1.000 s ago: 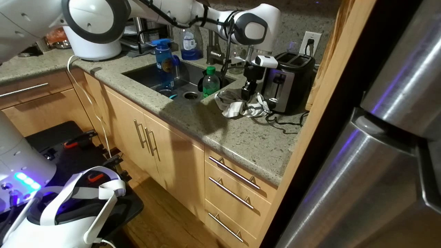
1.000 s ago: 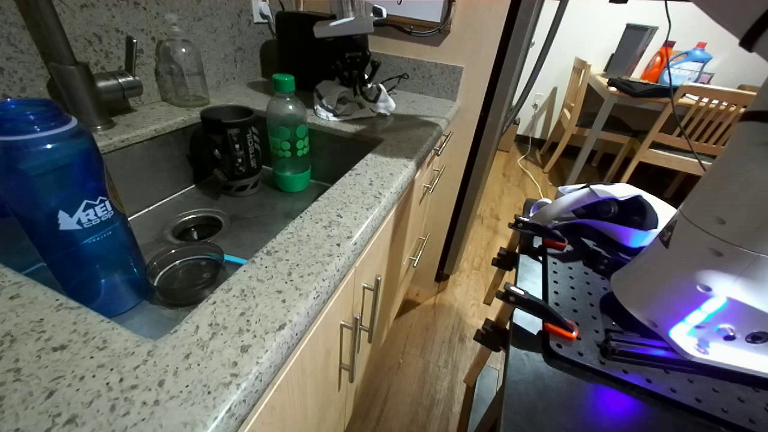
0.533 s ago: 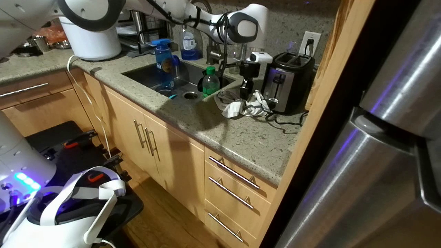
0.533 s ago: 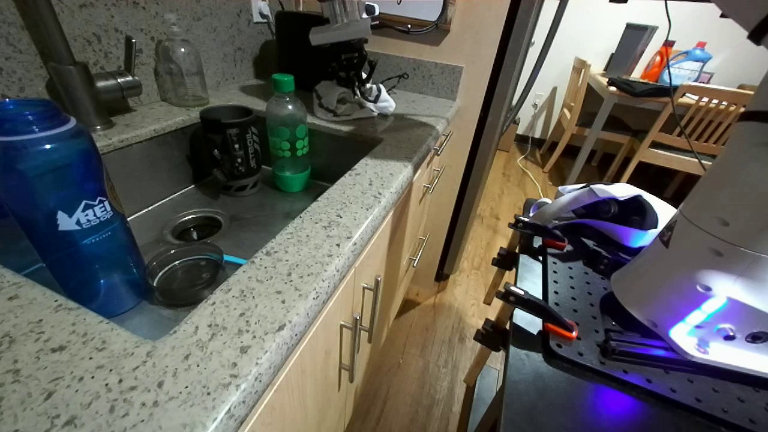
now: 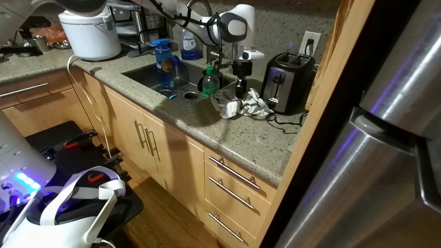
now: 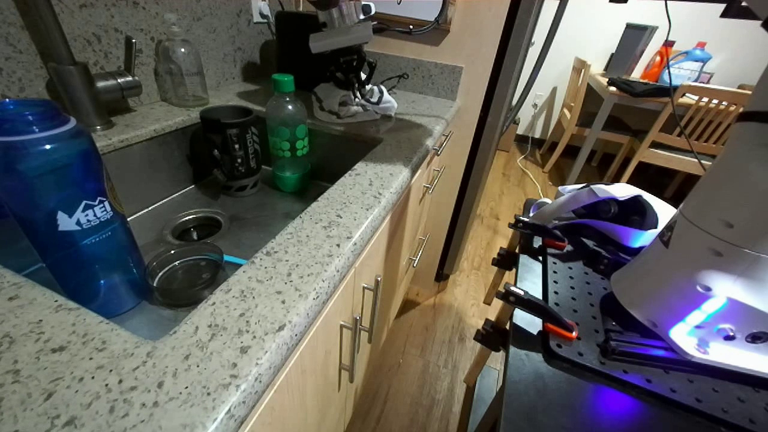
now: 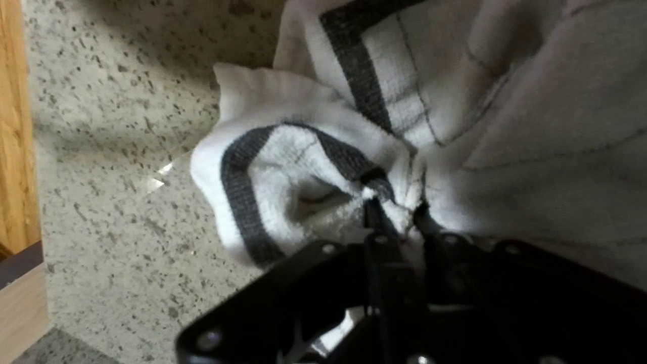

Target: Use the cloth to wipe the right side of the counter

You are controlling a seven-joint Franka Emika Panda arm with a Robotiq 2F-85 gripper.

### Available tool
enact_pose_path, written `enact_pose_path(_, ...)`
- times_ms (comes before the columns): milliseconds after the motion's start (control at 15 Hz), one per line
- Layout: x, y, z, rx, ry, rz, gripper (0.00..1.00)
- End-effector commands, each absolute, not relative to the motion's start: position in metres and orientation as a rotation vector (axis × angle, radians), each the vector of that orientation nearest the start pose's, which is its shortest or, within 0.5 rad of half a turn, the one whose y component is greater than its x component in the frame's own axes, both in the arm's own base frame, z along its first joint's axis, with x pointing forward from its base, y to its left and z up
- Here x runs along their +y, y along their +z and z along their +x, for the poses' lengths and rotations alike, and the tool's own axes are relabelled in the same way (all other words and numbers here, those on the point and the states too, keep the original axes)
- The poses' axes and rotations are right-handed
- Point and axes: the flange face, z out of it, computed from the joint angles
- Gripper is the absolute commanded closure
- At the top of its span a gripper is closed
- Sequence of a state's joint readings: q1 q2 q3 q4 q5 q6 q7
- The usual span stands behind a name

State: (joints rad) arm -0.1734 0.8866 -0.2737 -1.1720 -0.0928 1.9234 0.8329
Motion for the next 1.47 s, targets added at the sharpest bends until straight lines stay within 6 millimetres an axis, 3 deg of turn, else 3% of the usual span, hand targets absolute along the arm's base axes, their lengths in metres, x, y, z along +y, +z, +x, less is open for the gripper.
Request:
enact_pose_path(0,-0.249,0.238,0.673,1.795,0.181,-2.936,0.97)
enact_pose_path(667,-0.231,0.241,0.655,1.694,0.227,-2.963,0.97)
enact_pose_path(1400,-0.222,0.240,0.650,1.657,0.265,-2.974,0.97)
